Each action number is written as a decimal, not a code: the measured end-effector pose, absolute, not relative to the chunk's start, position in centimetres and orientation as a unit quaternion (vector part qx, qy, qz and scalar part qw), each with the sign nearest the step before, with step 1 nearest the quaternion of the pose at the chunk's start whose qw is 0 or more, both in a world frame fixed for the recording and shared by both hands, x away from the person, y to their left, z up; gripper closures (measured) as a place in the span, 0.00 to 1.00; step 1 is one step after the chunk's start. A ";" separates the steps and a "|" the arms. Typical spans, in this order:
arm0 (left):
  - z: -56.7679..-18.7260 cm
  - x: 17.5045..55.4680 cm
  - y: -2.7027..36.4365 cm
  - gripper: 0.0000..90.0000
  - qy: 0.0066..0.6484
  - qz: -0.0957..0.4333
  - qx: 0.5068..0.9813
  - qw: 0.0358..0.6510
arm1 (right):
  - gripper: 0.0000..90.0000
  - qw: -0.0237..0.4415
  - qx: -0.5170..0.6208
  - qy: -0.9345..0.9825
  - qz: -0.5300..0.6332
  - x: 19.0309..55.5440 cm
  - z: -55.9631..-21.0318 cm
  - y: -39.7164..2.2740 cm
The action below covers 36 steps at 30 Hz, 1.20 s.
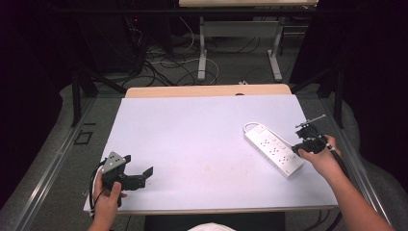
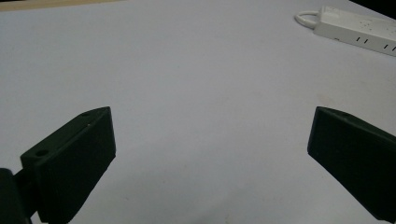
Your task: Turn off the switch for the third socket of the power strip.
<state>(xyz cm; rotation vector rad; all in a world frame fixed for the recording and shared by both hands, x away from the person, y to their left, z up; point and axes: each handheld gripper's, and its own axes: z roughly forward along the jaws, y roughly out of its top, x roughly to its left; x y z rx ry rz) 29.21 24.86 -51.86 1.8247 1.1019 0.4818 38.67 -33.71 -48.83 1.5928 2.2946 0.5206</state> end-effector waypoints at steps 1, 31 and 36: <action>-51.9 29.2 24.9 0.01 0.448 0.195 0.741 0.460 | 0.87 0.148 0.557 0.797 0.181 38.7 -48.9 -33.8; -51.8 29.3 25.0 0.01 0.444 0.200 0.744 0.457 | 0.95 0.102 0.592 0.776 0.194 39.0 -50.5 -34.3; -51.8 29.3 25.0 0.01 0.443 0.202 0.744 0.457 | 0.95 0.100 0.598 0.771 0.197 38.9 -50.5 -34.3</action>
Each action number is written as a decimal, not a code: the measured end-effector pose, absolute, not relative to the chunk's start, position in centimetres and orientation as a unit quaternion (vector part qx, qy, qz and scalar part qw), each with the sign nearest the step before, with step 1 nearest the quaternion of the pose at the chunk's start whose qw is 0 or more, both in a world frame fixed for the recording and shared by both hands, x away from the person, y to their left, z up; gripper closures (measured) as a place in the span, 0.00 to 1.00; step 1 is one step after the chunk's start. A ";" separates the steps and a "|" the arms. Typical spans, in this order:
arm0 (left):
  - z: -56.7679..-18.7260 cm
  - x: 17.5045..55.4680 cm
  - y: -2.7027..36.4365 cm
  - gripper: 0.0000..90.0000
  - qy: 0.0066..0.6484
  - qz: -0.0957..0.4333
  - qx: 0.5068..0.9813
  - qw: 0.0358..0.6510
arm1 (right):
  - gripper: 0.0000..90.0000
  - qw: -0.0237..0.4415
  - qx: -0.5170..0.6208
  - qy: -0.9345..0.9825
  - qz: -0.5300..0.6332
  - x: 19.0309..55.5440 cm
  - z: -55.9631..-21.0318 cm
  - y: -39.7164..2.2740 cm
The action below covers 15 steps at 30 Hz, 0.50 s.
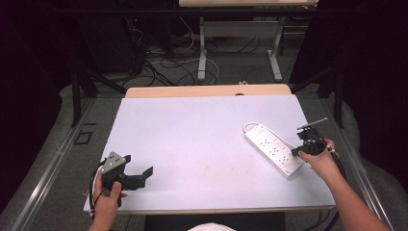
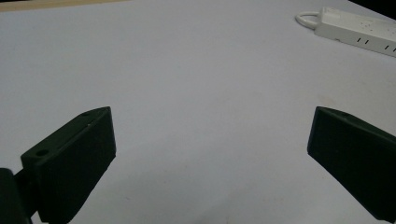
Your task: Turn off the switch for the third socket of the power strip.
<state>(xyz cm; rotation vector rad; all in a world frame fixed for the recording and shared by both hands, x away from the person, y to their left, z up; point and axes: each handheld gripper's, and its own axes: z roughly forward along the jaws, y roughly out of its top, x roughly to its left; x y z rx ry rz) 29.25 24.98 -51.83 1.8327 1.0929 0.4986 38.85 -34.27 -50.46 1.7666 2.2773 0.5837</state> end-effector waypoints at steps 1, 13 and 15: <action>-51.8 29.2 25.0 0.01 0.443 0.202 0.744 0.458 | 0.95 0.098 0.601 0.769 0.195 38.9 -50.4 -34.2; -51.8 29.2 25.0 0.01 0.444 0.202 0.744 0.458 | 1.00 0.110 0.591 0.775 0.196 38.5 -50.7 -34.4; -51.8 29.2 25.0 0.01 0.444 0.203 0.744 0.457 | 1.00 0.108 0.594 0.771 0.204 38.3 -50.9 -34.5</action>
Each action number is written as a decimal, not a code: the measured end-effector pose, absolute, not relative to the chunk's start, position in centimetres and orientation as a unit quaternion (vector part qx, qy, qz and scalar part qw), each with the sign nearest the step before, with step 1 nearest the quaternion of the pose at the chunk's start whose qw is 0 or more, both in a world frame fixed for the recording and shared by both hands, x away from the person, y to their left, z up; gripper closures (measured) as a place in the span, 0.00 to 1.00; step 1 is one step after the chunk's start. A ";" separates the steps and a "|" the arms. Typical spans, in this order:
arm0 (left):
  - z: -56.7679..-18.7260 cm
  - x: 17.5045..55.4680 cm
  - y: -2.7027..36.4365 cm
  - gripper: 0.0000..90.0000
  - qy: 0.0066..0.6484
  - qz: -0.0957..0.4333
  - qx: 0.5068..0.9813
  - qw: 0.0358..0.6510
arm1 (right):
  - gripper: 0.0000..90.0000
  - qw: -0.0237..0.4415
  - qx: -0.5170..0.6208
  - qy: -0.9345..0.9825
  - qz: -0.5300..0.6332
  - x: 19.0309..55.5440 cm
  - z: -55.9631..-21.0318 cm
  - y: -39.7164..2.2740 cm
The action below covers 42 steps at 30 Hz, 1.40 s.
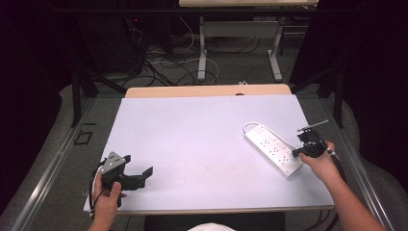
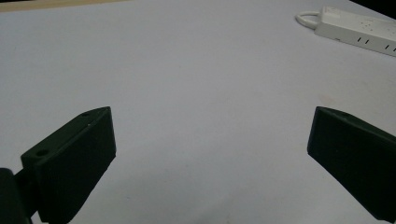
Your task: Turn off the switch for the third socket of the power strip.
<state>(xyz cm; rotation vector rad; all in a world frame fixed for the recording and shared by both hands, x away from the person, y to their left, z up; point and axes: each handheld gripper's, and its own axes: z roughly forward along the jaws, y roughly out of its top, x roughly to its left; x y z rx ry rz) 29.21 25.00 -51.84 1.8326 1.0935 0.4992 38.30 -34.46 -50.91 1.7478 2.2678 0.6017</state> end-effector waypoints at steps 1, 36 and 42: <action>-51.8 29.2 25.0 0.01 0.443 0.202 0.744 0.458 | 1.00 0.106 0.596 0.768 0.211 38.2 -50.9 -34.5; -51.9 29.2 24.9 0.01 0.446 0.202 0.741 0.459 | 0.88 0.115 0.597 0.763 0.221 38.1 -51.0 -35.0; -51.9 29.2 24.9 0.01 0.447 0.202 0.741 0.459 | 0.78 0.114 0.594 0.765 0.223 38.2 -50.7 -34.9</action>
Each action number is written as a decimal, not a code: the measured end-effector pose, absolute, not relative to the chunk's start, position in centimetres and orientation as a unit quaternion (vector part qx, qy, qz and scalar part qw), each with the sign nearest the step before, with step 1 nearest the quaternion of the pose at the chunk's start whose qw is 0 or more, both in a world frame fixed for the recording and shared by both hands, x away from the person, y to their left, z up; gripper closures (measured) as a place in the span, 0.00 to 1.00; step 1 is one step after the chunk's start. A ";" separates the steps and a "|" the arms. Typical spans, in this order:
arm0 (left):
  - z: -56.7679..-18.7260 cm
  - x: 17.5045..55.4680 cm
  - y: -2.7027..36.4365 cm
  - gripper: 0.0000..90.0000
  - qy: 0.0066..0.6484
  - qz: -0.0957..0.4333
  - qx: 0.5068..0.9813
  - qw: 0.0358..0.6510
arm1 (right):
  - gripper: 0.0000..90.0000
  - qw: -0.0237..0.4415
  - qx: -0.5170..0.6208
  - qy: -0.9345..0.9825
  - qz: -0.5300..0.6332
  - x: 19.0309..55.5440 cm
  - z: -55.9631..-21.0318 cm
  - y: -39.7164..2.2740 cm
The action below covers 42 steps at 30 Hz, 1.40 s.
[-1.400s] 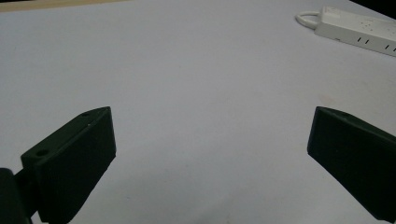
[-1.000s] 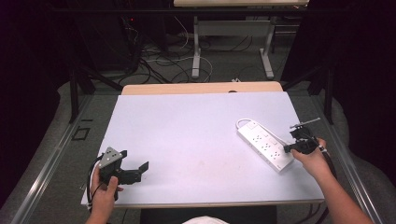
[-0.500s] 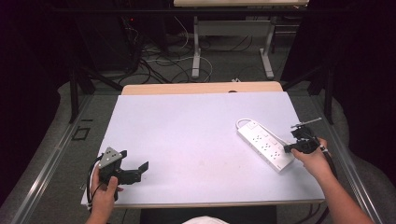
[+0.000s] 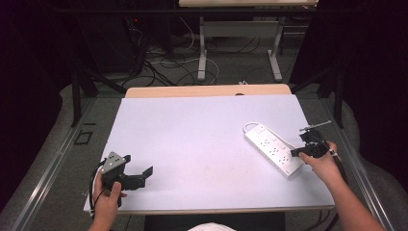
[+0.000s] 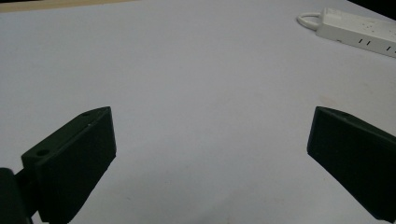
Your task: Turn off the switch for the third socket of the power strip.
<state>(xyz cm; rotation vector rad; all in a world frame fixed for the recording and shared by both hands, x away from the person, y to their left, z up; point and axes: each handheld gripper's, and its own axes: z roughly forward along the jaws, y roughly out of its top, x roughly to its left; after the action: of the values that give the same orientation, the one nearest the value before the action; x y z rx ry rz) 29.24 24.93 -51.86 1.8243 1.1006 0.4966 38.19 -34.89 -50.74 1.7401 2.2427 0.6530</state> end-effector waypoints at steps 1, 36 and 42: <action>-51.9 29.2 24.9 0.01 0.447 0.202 0.741 0.459 | 0.78 0.114 0.594 0.765 0.223 38.2 -50.7 -34.9; -51.8 29.2 25.0 0.01 0.452 0.200 0.736 0.463 | 0.20 0.157 0.550 0.765 0.295 38.6 -48.9 -32.3; -51.9 29.2 25.0 0.01 0.451 0.200 0.737 0.462 | 0.00 0.200 0.536 0.759 0.311 38.4 -49.2 -30.9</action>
<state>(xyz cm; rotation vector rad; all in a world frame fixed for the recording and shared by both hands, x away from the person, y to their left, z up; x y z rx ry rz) 29.19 24.95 -51.87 1.8117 1.1101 0.4925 38.43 -30.93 -49.19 1.4979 2.1212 0.8698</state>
